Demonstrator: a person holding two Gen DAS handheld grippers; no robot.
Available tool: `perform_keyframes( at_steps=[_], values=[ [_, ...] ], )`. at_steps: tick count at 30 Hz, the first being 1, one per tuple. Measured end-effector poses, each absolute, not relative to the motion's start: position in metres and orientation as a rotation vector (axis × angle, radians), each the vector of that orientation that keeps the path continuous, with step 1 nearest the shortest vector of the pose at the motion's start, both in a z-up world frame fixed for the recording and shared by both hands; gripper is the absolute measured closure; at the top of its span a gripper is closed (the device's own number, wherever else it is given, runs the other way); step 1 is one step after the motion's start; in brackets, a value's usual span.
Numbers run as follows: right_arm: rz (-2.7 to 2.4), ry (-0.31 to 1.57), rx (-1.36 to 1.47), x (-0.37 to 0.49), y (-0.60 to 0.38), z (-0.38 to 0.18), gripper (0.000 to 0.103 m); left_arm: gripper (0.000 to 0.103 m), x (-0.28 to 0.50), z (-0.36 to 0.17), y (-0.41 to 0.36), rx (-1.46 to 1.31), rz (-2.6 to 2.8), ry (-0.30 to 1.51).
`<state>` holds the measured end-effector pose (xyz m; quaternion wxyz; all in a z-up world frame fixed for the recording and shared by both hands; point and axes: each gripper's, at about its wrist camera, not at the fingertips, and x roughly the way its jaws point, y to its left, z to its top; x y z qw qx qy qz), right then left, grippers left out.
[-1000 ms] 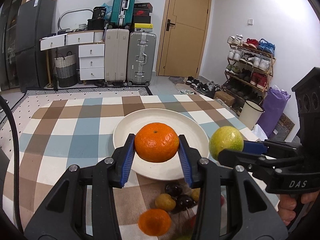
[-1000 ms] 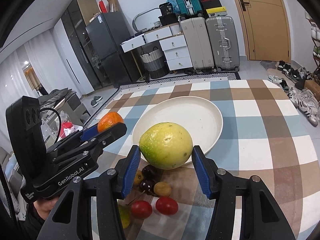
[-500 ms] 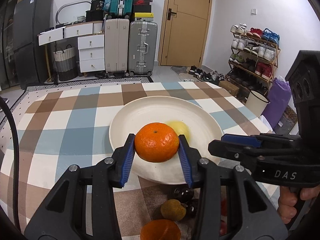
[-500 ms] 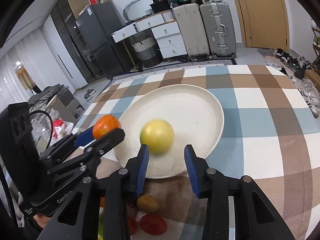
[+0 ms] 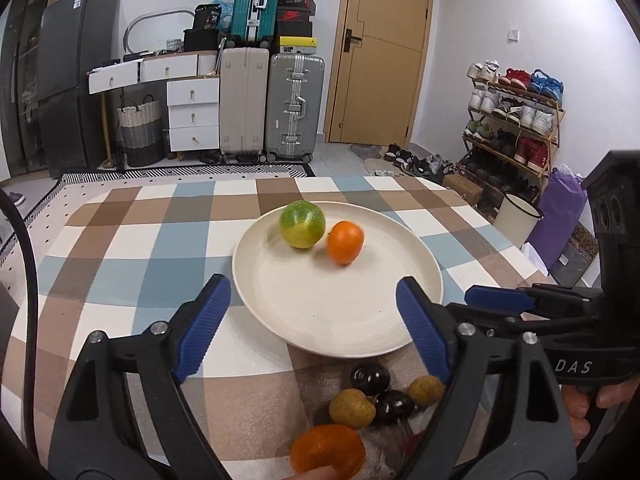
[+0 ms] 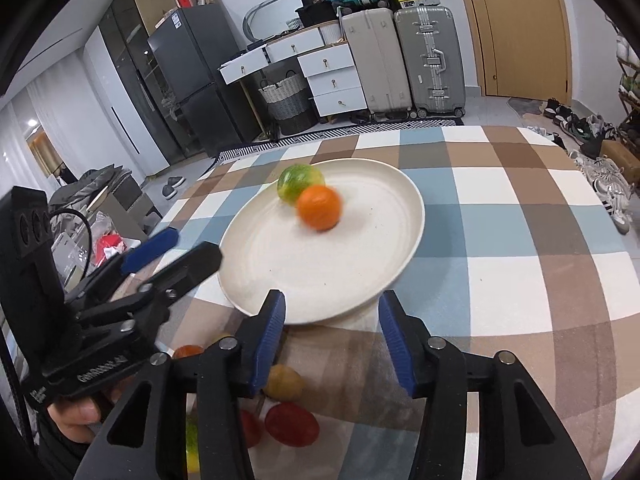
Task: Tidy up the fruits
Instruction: 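Withdraw both open tools from the plate back toward the fruits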
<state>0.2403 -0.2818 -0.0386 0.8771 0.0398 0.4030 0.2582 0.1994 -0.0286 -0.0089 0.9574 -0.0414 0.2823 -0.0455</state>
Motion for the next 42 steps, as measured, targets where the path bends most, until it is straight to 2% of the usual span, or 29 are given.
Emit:
perform_keyframes(
  at_steps=[1, 3, 6, 9, 24, 42],
  values=[
    [0.537, 0.84, 0.076, 0.238, -0.282, -0.038, 0.046, 0.017, 0.195, -0.007, -0.026, -0.085, -0.092, 0.577],
    [0.536, 0.838, 0.063, 0.231, -0.284, -0.038, 0.022, 0.013, 0.188, -0.005, -0.022, -0.092, -0.084, 0.578],
    [0.523, 0.819, 0.053, 0.222, -0.289, -0.036, 0.009, 0.0, 0.17, -0.001, -0.013, -0.102, -0.059, 0.564],
    [0.501, 0.812, 0.039, 0.213, -0.292, -0.033, 0.001, 0.0, 0.155, 0.003, -0.006, -0.105, -0.038, 0.564],
    [0.505, 0.823, 0.022, 0.182, -0.298, -0.032, 0.0, 0.0, 0.08, 0.008, -0.01, -0.084, -0.001, 0.594],
    [0.481, 0.886, -0.054, 0.166, -0.296, -0.047, 0.0, 0.0, 0.069, -0.013, -0.028, -0.081, -0.032, 0.665]
  ],
)
